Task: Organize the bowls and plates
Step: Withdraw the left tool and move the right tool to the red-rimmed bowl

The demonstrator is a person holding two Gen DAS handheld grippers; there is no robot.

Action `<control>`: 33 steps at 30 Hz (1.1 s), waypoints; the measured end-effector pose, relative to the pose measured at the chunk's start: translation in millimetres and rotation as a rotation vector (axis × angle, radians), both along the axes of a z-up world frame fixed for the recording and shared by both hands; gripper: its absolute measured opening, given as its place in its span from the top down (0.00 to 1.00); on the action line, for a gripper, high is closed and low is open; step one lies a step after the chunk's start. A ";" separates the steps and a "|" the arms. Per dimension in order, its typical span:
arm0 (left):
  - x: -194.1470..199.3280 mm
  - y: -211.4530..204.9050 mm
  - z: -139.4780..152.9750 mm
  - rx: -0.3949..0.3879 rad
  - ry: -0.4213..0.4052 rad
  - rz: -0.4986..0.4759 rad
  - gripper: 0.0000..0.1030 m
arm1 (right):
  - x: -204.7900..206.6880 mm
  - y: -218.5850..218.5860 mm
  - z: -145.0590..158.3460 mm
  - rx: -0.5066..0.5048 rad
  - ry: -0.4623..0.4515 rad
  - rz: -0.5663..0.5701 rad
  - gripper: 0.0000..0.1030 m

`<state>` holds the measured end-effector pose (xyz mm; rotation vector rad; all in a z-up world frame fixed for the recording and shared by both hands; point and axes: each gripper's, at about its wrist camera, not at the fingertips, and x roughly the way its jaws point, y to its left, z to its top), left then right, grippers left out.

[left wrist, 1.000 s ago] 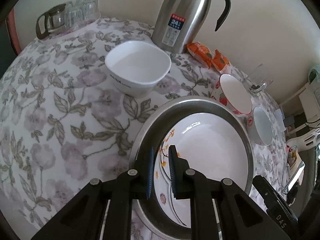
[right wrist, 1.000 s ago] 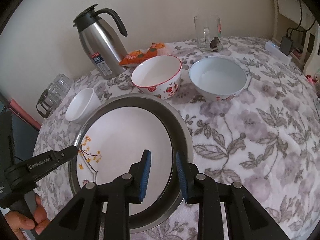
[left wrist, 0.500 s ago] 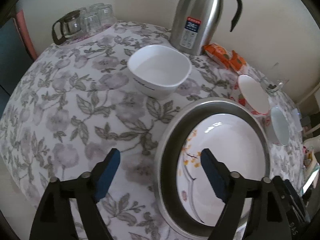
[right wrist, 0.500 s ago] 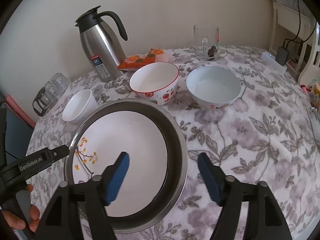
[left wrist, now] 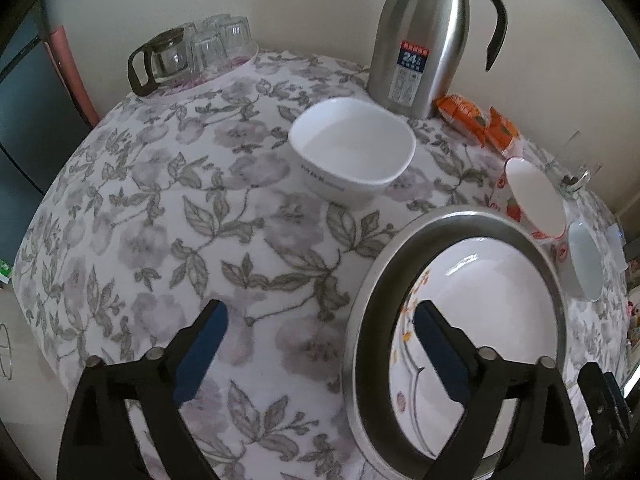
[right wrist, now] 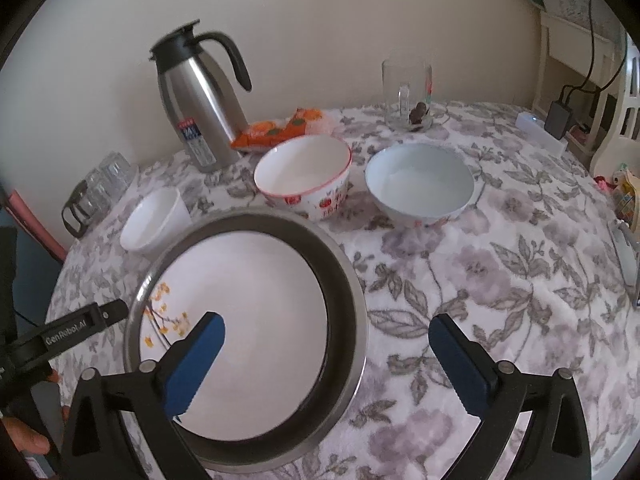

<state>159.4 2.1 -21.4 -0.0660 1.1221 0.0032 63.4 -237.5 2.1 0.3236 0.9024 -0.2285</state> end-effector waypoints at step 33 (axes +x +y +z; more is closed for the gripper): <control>55.3 -29.0 37.5 -0.148 -0.158 -0.058 0.04 | 65.4 -25.2 13.3 0.027 -0.079 0.010 0.00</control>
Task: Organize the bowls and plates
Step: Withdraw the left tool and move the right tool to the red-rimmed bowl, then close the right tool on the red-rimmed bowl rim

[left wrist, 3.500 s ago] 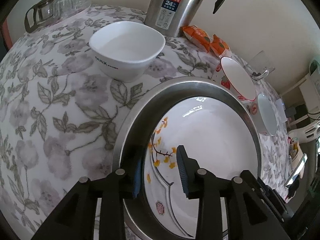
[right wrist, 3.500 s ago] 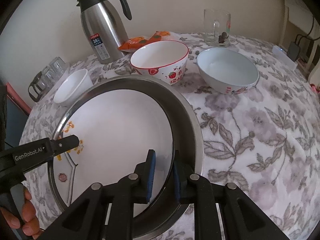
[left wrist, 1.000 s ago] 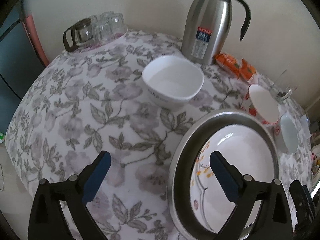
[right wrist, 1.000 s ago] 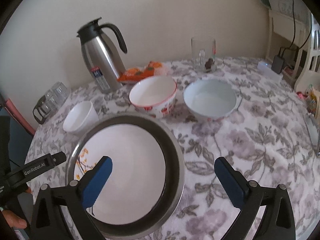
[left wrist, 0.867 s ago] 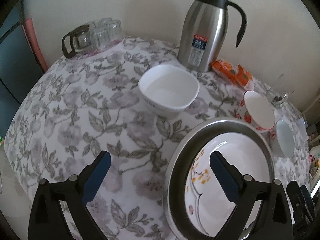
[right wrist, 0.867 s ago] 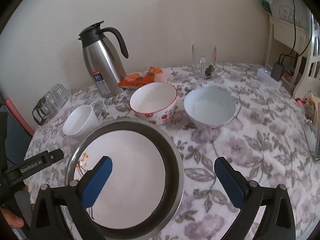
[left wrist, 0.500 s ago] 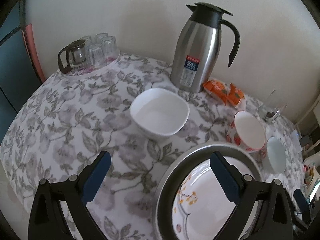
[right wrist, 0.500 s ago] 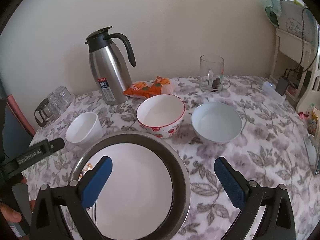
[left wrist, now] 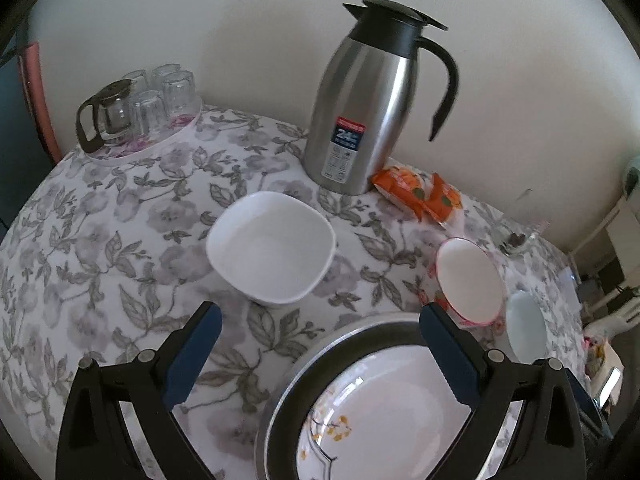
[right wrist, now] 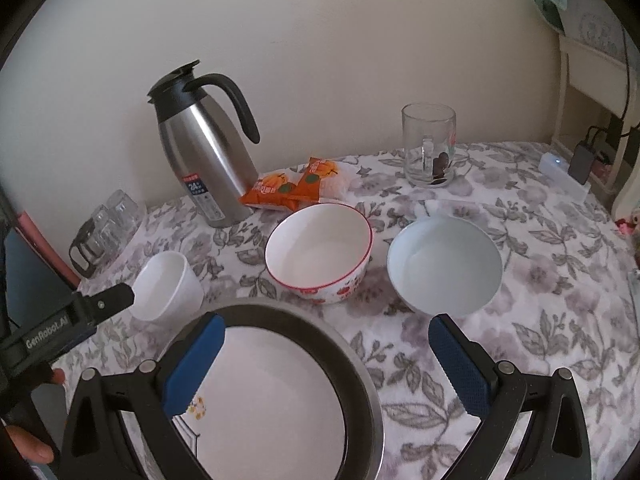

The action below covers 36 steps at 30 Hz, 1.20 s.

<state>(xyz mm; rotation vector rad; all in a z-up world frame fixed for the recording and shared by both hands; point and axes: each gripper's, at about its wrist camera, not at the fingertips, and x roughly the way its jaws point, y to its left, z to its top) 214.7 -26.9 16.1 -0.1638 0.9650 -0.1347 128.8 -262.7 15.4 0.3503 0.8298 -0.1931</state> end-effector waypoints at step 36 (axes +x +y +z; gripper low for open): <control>98.9 -105.1 -38.2 -0.047 0.276 -0.278 0.37 | 65.7 -56.3 -55.8 0.256 0.074 0.043 0.62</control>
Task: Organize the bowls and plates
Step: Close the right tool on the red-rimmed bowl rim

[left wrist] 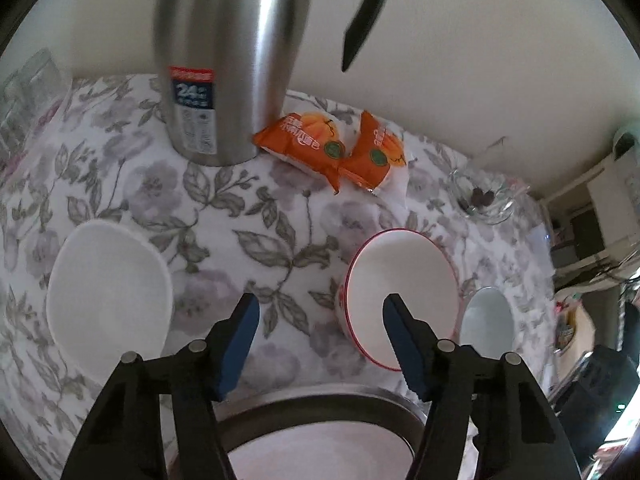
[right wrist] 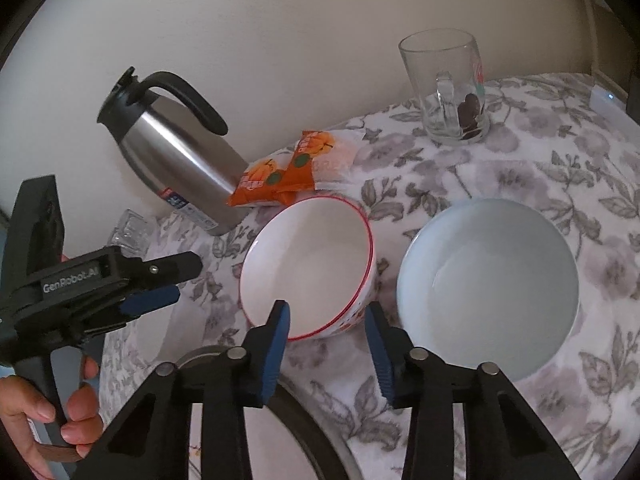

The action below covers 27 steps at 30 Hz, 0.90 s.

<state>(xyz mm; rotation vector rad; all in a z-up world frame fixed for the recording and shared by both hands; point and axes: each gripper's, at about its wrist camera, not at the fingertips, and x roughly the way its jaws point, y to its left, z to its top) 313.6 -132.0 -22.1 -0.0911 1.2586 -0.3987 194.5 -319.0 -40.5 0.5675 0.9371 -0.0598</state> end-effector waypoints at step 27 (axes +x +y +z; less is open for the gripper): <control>20.7 -48.4 -50.4 0.152 0.036 -0.088 0.76 | 20.2 -3.8 -22.4 -0.030 0.052 0.018 0.77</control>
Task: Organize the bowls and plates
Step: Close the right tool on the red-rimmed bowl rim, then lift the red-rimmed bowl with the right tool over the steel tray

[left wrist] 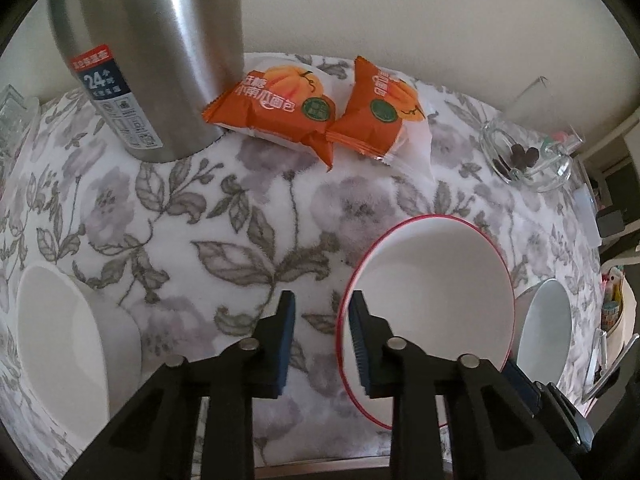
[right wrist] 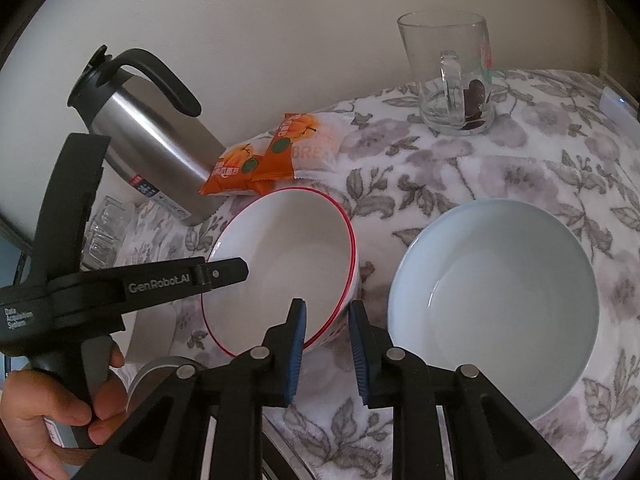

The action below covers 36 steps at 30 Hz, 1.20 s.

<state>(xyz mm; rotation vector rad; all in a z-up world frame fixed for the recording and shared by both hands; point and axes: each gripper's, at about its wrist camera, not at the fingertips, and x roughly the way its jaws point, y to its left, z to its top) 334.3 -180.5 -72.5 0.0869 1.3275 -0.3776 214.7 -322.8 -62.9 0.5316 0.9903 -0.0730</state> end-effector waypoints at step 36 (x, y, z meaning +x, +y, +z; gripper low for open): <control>-28.6 -23.6 18.8 0.083 -0.114 -0.117 0.92 | -4.4 4.7 -1.7 -0.043 0.016 -0.022 0.79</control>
